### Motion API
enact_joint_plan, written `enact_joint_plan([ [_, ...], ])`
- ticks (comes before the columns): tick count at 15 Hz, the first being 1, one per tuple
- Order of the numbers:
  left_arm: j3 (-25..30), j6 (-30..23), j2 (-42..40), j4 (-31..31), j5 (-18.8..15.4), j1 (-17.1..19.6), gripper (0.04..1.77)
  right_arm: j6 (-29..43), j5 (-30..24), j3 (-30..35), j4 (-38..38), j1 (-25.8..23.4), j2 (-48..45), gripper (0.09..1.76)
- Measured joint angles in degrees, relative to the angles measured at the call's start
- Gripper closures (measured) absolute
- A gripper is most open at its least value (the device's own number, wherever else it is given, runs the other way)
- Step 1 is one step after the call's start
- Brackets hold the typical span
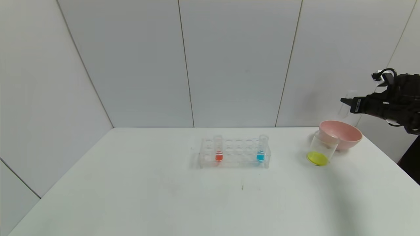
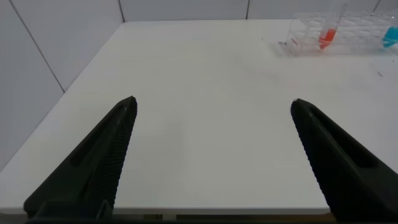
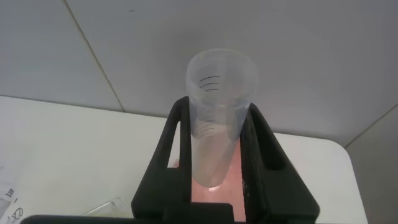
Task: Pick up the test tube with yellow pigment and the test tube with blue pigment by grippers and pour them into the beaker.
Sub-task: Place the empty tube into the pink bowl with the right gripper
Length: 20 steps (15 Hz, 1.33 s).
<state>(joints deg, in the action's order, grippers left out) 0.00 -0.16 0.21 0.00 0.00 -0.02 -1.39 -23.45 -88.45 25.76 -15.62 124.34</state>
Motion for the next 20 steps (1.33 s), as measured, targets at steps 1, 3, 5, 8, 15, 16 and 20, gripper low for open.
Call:
enact_joint_plan([
  [1, 0.0, 0.0, 0.0, 0.0, 0.0, 0.0, 0.05, 0.0, 0.1, -1.4, 0.0, 0.0, 1.7, 1.34],
  [3, 0.0, 0.0, 0.0, 0.0, 0.0, 0.0, 0.05, 0.0, 0.2, -4.8, 0.0, 0.0, 5.2, 1.34],
  [5, 0.0, 0.0, 0.0, 0.0, 0.0, 0.0, 0.05, 0.0, 0.3, -7.9, -0.4, 0.1, 8.5, 1.34],
  [8, 0.0, 0.0, 0.0, 0.0, 0.0, 0.0, 0.05, -0.1, 0.2, -10.6, -0.4, 0.0, 12.1, 1.34],
  [15, 0.0, 0.0, 0.0, 0.0, 0.0, 0.0, 0.05, -0.1, 0.1, -13.1, -0.3, -0.1, 15.3, 0.76],
  [16, 0.0, 0.0, 0.0, 0.0, 0.0, 0.0, 0.05, -0.1, 0.0, -13.1, -0.1, -0.1, 15.2, 0.69],
  [20, 0.0, 0.0, 0.0, 0.0, 0.0, 0.0, 0.05, 0.1, -0.2, -10.0, 0.1, 0.4, 12.0, 0.47],
])
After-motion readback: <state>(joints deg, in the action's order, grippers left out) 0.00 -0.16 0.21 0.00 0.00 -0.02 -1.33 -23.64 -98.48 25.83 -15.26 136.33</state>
